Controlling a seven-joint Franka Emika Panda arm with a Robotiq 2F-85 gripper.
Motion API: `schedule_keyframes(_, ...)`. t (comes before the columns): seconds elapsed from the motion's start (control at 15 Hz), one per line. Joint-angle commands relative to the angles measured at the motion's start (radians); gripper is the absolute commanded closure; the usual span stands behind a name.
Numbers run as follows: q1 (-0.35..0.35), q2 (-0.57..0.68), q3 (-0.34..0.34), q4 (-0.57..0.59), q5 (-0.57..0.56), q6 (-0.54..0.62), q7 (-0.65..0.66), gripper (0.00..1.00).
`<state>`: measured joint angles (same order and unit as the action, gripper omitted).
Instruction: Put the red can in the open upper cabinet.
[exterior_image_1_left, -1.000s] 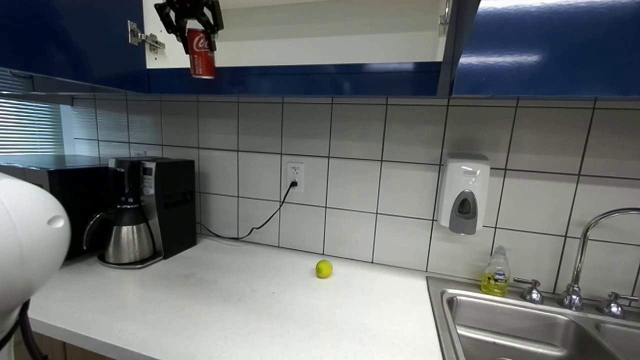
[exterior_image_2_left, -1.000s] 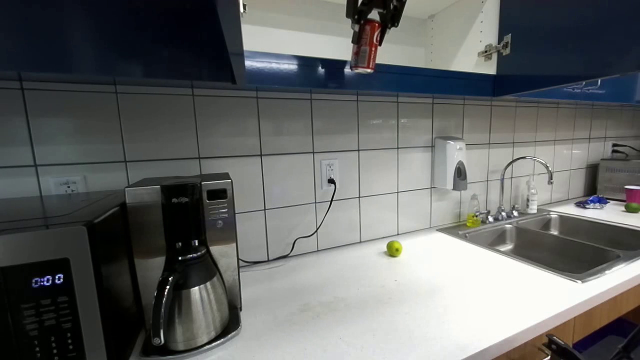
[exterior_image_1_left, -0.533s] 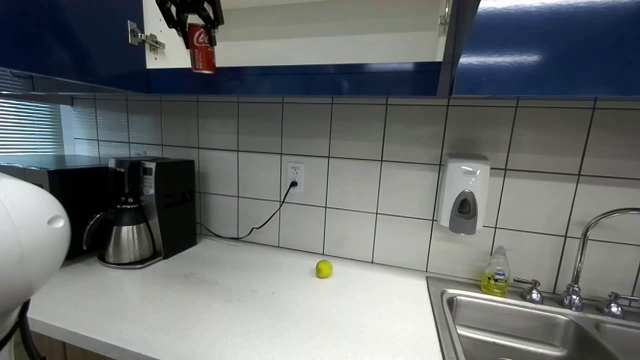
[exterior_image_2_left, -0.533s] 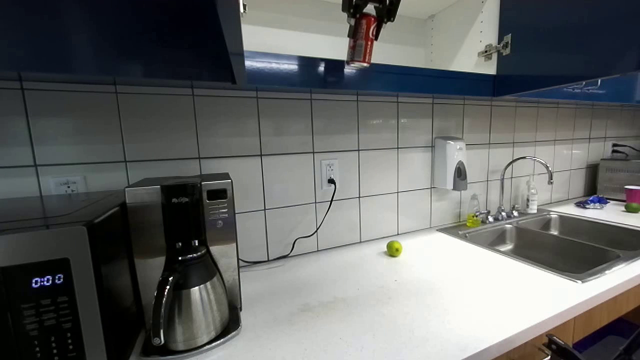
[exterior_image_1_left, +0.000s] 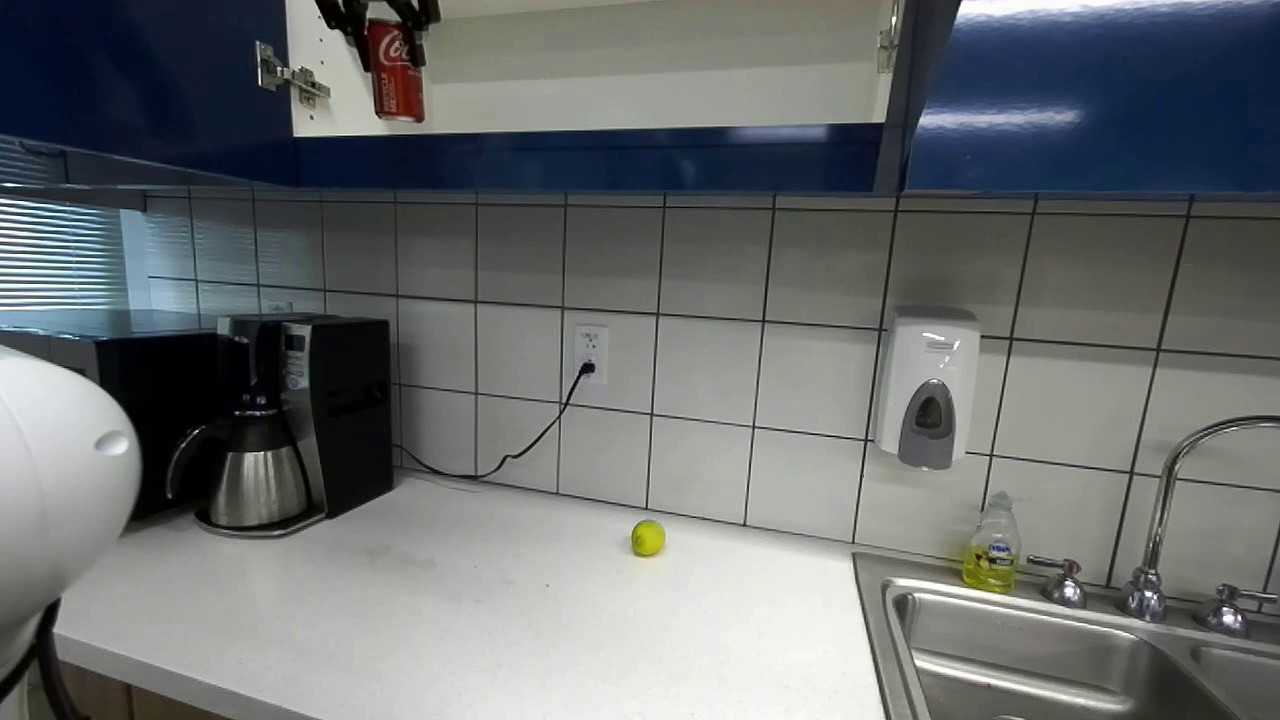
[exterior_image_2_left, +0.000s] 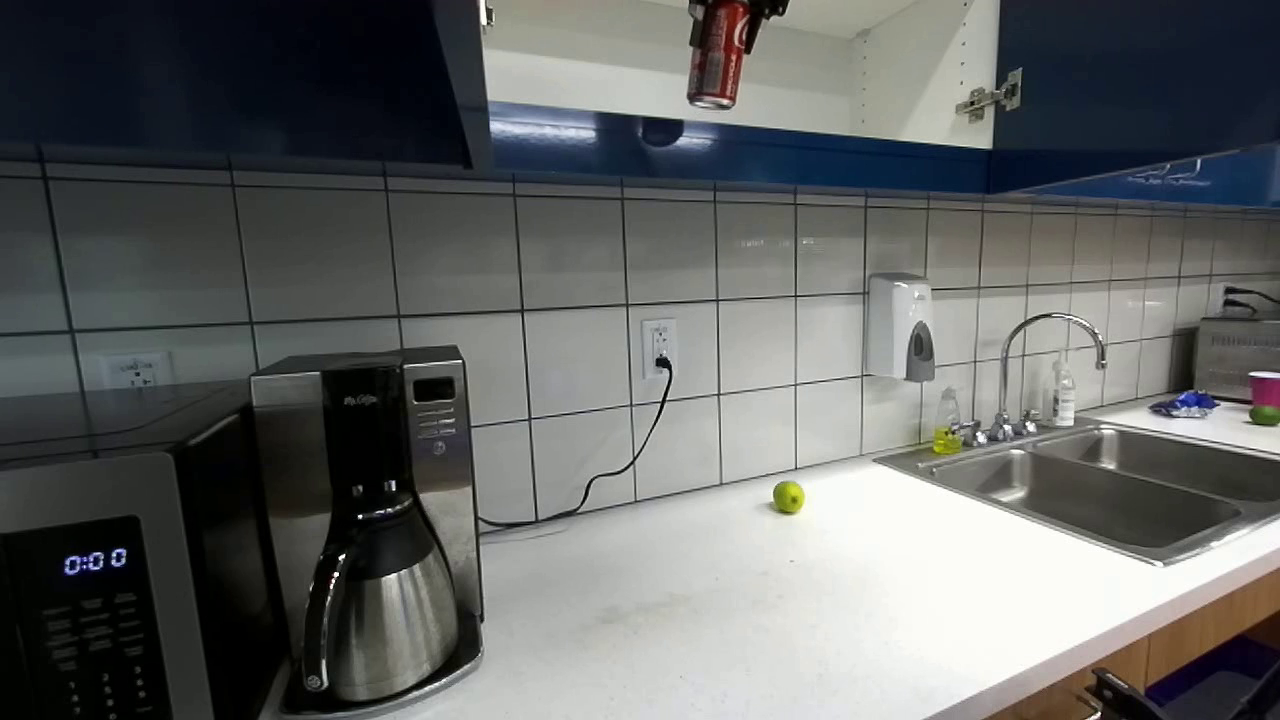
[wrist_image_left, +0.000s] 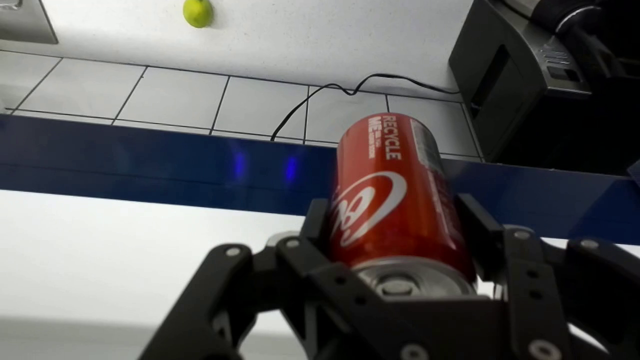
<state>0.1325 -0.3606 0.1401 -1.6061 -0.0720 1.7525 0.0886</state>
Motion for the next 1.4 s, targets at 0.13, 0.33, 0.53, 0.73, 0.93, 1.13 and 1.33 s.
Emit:
schedule_keyframes(0.13,-0.019,0.064,0.030,0.115,-0.014,-0.044,0.044,0.60)
schedule_keyframes(0.33,-0.019,0.087,0.031,0.144,-0.018,-0.046,0.053,0.60)
schedule_keyframes(0.53,-0.020,0.117,0.030,0.181,-0.026,-0.052,0.063,0.60)
schedule_keyframes(0.73,-0.019,0.147,0.029,0.221,-0.031,-0.068,0.072,0.60)
schedule_keyframes(0.93,-0.017,0.189,0.025,0.278,-0.030,-0.094,0.077,0.60)
schedule_keyframes(1.13,-0.016,0.228,0.022,0.326,-0.036,-0.114,0.088,0.60)
schedule_keyframes(1.33,-0.013,0.267,0.019,0.371,-0.044,-0.135,0.095,0.60)
